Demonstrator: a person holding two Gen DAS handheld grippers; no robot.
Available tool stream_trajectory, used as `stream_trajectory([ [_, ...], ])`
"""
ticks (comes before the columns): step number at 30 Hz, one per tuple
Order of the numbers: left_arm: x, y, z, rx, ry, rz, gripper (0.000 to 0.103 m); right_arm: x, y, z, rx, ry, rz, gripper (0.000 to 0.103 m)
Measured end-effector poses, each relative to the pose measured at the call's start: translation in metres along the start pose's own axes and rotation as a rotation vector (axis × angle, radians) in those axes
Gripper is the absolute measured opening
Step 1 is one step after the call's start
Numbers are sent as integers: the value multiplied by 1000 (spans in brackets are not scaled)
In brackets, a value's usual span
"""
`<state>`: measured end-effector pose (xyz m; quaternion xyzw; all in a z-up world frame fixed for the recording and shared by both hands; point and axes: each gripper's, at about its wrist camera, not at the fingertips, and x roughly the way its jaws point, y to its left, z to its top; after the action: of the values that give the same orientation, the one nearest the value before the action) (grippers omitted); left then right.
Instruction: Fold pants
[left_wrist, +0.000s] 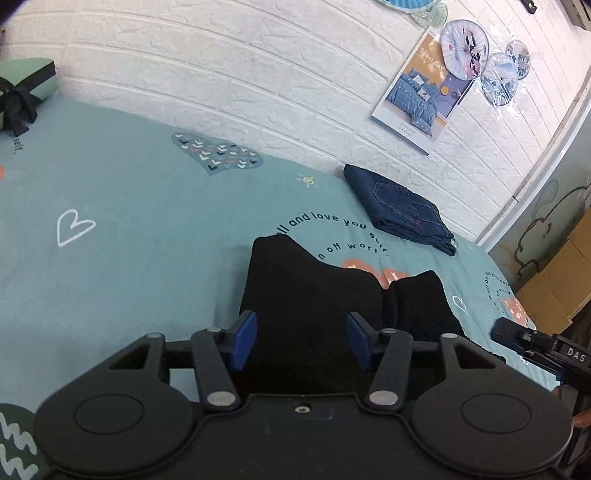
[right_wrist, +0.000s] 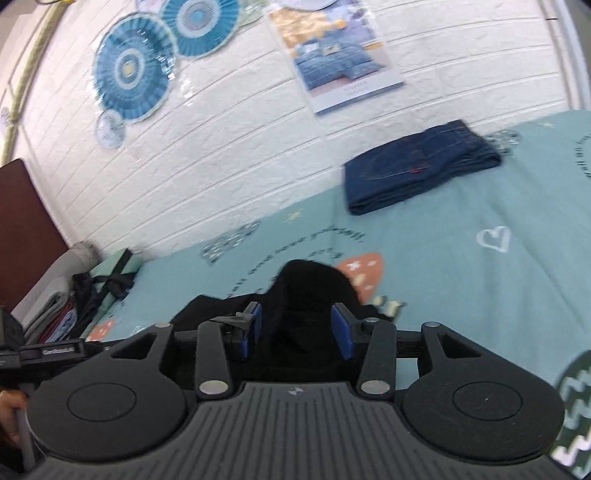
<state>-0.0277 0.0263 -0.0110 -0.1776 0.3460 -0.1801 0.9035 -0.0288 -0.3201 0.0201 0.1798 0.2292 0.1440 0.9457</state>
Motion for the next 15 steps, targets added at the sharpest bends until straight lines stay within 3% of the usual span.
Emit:
stream_trajectory([
  [4,1,1,-3,-6,6,-13,103,45,16,-7,-17,101,37,78],
  [5,2,1,-4,-8,9,-13,103,56,17,-10,-10,118,30,74],
  [6,2,2,-4,-7,13,-15,103,65,18,-9,-10,144,29,24],
  [7,2,2,-4,-7,17,-14,103,69,19,-6,6,149,46,16],
  [10,2,6,-3,-10,13,-5,103,38,28,18,42,20,170,15],
  [13,3,10,-2,-22,16,-2,103,-7,30,36,0,-98,169,15],
  [15,4,14,-3,-28,22,1,103,-27,20,32,-4,-83,118,15],
])
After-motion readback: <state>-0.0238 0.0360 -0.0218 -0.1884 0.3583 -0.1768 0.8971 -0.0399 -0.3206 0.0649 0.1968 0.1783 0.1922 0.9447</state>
